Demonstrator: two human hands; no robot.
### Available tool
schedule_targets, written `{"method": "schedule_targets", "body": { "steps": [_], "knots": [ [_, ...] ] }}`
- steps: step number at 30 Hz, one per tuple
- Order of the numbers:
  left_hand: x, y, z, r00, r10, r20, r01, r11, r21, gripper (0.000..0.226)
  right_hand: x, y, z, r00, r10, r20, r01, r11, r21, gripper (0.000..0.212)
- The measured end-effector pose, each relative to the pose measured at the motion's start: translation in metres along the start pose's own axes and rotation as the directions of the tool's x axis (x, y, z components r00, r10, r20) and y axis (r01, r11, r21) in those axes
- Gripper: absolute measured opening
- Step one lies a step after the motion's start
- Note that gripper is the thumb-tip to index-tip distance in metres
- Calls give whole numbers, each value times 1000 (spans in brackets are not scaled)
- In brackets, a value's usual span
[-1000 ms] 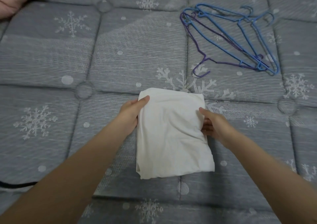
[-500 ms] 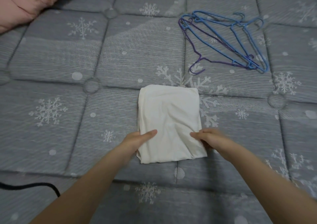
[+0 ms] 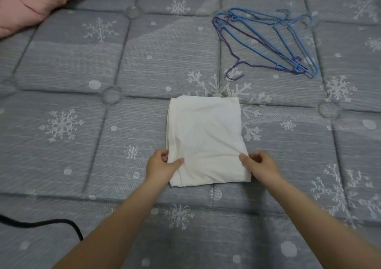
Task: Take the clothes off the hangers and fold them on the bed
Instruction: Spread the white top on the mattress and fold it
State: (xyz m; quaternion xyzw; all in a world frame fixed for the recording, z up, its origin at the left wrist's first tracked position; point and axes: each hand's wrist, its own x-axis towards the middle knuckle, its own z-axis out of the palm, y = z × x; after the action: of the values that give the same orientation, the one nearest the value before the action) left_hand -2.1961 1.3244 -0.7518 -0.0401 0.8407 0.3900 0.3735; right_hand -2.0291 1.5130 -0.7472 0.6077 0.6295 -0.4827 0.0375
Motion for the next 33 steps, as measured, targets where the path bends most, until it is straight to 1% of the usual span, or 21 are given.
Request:
{"method": "schedule_targets", "body": {
  "steps": [3,5,7,10,12,13,15,16,17,18,20,21,22,24,25,27,29,31,33],
  "knots": [
    [5,10,6,1000,-1,-16,0,995,-105,66,1,-14,1,999,-37,-12,38,989,144,37],
    [11,20,11,998,31,-55,-36,994,-101,84,7,-26,4,1000,-23,14,19,968,251,46],
    [21,33,14,994,48,-102,-54,997,-52,98,16,-38,7,999,-18,36,7,957,290,55],
    [35,55,16,994,-21,-109,13,997,-76,107,34,-55,10,997,-2,82,-24,949,314,68],
    [44,67,16,995,-81,-56,69,979,-194,97,42,-65,12,991,32,132,-70,953,294,77],
    [47,73,16,994,-105,-23,95,961,-261,88,44,-69,12,986,53,158,-100,949,300,75],
    [53,84,14,988,-150,38,154,937,-313,74,51,-75,12,979,84,185,-143,931,337,54],
    [55,88,12,983,-166,73,180,934,-307,75,53,-77,11,975,97,199,-165,917,362,46],
    [56,91,10,976,-181,121,209,931,-299,74,53,-80,11,971,112,212,-186,908,375,46],
    [56,95,8,967,-185,178,232,926,-297,69,54,-83,11,966,119,229,-201,904,378,52],
    [52,102,6,953,-155,259,231,928,-293,50,50,-87,12,958,132,254,-225,896,382,72],
    [48,106,6,955,-133,263,208,937,-280,40,47,-89,12,954,143,264,-239,893,382,78],
    [44,111,6,966,-97,239,162,949,-270,32,42,-92,9,952,135,276,-243,881,405,76],
    [36,122,7,989,-13,146,57,952,-300,22,32,-101,3,964,67,259,-194,841,505,55],
    [30,132,6,993,23,118,16,945,-325,19,25,-107,-5,975,31,221,-152,816,557,48],
    [17,154,5,992,86,92,-45,922,-385,18,12,-120,-23,992,-42,122,-45,774,632,37],
    [3,177,3,985,150,87,-98,893,-439,20,-2,-134,-44,990,-132,42,69,731,679,23],
    [-15,202,5,969,225,100,-148,856,-496,24,-19,-147,-69,977,-211,-19,161,681,714,15],
    [-36,225,6,945,304,121,-200,828,-525,28,-37,-158,-97,960,-268,-79,237,631,738,17]
  ]
}}
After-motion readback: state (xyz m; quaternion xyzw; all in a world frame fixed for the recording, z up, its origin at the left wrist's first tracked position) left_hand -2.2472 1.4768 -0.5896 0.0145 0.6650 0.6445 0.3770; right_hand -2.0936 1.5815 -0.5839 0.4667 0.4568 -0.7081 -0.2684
